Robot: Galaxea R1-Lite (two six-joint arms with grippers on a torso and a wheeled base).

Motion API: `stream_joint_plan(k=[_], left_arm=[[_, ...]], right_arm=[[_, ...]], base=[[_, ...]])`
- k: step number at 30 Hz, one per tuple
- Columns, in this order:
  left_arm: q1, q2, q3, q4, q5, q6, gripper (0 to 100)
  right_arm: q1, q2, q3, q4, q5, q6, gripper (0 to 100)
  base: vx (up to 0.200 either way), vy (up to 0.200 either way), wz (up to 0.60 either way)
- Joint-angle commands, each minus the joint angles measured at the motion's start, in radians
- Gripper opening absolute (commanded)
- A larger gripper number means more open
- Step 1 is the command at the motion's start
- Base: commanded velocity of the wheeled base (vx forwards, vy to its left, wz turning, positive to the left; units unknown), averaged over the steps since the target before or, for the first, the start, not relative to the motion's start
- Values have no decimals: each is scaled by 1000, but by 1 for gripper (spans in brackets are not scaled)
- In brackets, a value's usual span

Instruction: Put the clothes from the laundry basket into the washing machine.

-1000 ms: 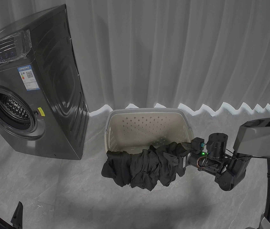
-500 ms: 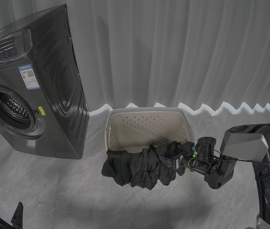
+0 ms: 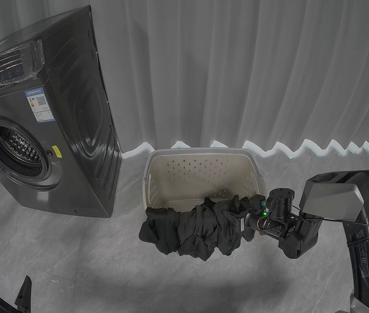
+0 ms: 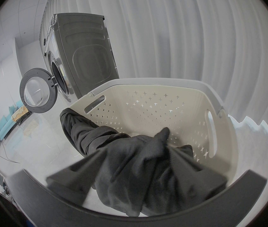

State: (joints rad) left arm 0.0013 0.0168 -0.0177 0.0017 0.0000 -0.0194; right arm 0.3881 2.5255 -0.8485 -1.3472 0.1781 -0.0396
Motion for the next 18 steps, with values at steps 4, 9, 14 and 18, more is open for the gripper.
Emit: stream_joint_plan(k=[4, 9, 14, 18], left_arm=[[0, -17, 16, 0, 0, -1, 100], [-1, -17, 16, 0, 0, -1, 100], [0, -17, 16, 0, -2, -1, 100], [0, -17, 16, 0, 0, -2, 100]], right_arm=[[3, 2, -6, -1, 1, 0, 0], [-2, -11, -29, -3, 1, 1, 0], [8, -100, -27, -15, 1, 13, 0], [20, -206, 5, -23, -3, 30, 0]], base=[[0, 0, 0], [0, 0, 0], [0, 0, 0], [0, 0, 0]])
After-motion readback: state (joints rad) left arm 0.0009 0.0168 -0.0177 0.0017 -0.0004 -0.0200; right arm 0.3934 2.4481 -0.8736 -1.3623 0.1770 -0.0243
